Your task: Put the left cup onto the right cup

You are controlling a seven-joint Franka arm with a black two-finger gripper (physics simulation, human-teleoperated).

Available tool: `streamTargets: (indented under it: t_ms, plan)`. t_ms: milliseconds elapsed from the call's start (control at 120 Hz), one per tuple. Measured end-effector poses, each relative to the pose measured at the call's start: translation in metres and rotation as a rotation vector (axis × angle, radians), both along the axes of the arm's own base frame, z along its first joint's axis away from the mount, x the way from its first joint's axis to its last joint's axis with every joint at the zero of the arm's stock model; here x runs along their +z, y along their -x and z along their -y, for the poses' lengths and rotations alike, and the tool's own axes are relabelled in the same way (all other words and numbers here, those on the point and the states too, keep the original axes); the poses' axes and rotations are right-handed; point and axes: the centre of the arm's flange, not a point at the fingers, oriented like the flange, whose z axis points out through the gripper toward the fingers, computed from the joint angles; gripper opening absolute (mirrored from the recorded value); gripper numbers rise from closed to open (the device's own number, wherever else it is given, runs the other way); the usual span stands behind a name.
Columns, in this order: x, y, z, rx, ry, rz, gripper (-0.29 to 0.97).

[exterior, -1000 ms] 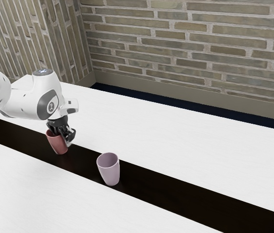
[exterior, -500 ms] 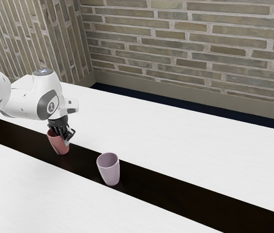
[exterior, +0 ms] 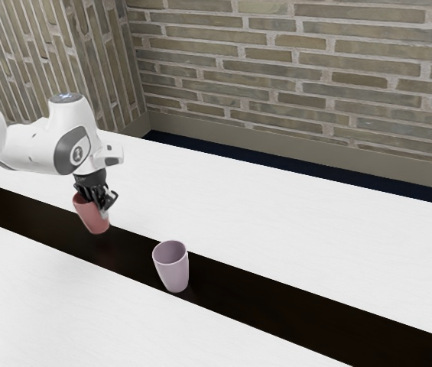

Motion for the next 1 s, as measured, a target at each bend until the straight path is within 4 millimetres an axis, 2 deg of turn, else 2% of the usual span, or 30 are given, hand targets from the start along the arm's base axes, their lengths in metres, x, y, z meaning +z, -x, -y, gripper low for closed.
streamTargets:
  t_ms: [158, 375, 625, 1000]
  plan:
    - [0.025, 0.001, 0.019, -0.040, -0.033, -0.004, -0.10]
    - [0.048, -0.005, 0.054, -0.082, -0.073, -0.016, -0.10]
    - [0.082, -0.017, 0.109, -0.117, -0.111, -0.012, -0.10]
    - [0.105, -0.018, 0.174, -0.107, -0.127, -0.009, -0.10]
